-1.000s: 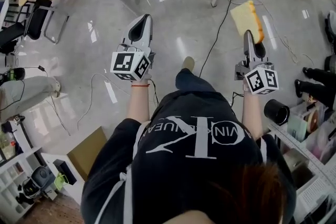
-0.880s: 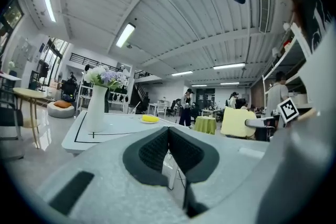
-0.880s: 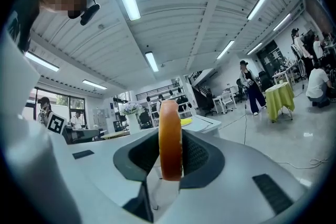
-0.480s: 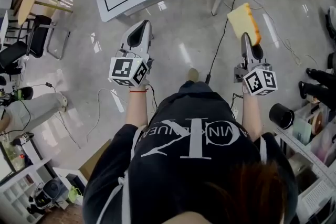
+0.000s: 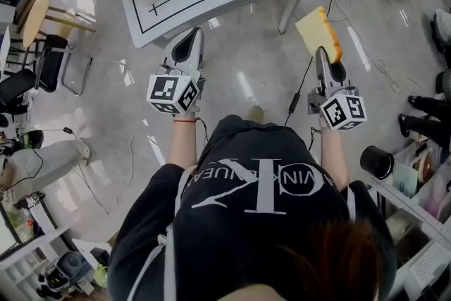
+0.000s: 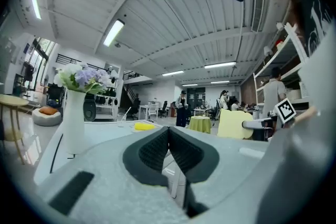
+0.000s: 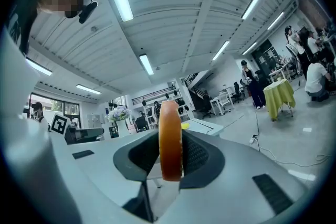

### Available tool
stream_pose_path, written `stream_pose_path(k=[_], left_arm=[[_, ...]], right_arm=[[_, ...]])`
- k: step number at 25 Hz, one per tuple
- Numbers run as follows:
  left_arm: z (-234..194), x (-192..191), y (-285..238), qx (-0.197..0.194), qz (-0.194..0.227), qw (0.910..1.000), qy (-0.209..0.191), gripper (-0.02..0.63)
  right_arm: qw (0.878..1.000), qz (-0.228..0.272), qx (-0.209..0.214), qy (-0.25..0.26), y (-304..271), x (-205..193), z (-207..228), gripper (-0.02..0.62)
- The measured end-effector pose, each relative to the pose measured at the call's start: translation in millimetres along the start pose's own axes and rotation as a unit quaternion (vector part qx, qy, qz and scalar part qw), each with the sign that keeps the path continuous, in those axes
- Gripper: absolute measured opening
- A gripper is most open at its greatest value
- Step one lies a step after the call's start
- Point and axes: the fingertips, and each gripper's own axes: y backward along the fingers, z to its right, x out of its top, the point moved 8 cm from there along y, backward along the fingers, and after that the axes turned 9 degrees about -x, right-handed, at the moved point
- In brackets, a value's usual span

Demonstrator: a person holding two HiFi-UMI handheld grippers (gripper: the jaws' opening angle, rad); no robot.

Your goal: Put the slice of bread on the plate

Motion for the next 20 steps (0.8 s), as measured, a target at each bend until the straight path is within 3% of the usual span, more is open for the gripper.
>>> stream_pose_path(k=[6,20], left_arm=[[21,9,-34,-0.047,0.001,0.9988,-0.015,0.011],[18,3,-83,-0.066,-0.011,0.9977,-0.014,0.011]], right_arm=[[1.0,0.01,-0.018,-0.01,15,7,13,0.1],[0.999,0.009,-0.034,-0.025,0,11,34,0.1]])
